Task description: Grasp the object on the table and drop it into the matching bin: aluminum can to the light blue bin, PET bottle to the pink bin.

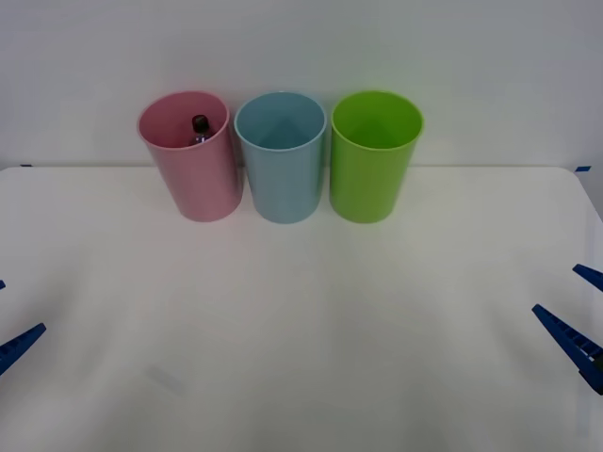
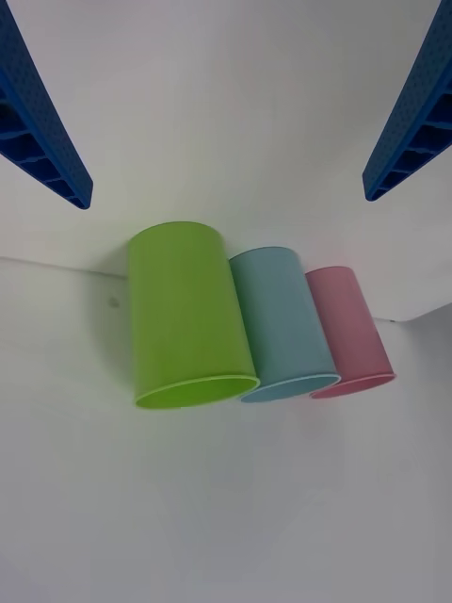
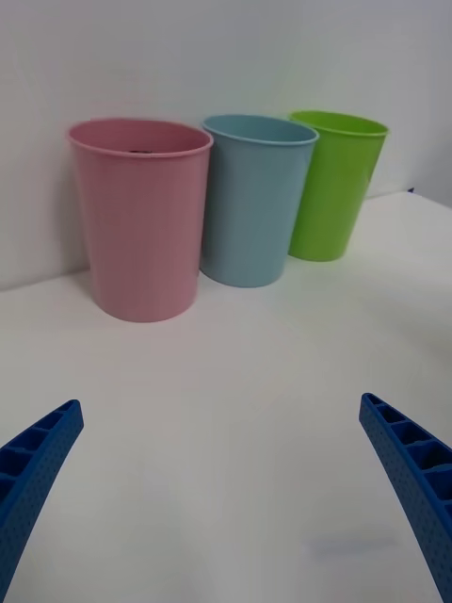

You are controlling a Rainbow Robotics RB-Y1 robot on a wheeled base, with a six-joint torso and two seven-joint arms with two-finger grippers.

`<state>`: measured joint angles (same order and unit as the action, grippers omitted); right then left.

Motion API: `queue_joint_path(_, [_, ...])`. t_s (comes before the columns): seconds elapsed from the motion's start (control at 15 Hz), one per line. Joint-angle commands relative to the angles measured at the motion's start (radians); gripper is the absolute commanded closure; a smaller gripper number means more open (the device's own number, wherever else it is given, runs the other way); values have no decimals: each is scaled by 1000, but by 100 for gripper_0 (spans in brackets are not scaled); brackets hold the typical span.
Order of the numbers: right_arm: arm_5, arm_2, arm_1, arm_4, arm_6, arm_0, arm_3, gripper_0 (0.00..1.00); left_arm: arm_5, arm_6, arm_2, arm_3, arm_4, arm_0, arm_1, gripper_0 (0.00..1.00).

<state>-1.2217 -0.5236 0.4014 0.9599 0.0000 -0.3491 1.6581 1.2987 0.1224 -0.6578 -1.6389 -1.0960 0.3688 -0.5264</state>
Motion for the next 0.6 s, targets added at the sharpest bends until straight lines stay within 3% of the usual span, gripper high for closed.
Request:
queue_joint_path(0.07, [0, 0, 0, 0, 0, 0, 0, 0, 5, -15, 0, 1, -2, 39, -17, 0])
queue_joint_path(0.6, [0, 0, 0, 0, 0, 0, 0, 0, -18, -15, 26, 4, -2, 75, -17, 0])
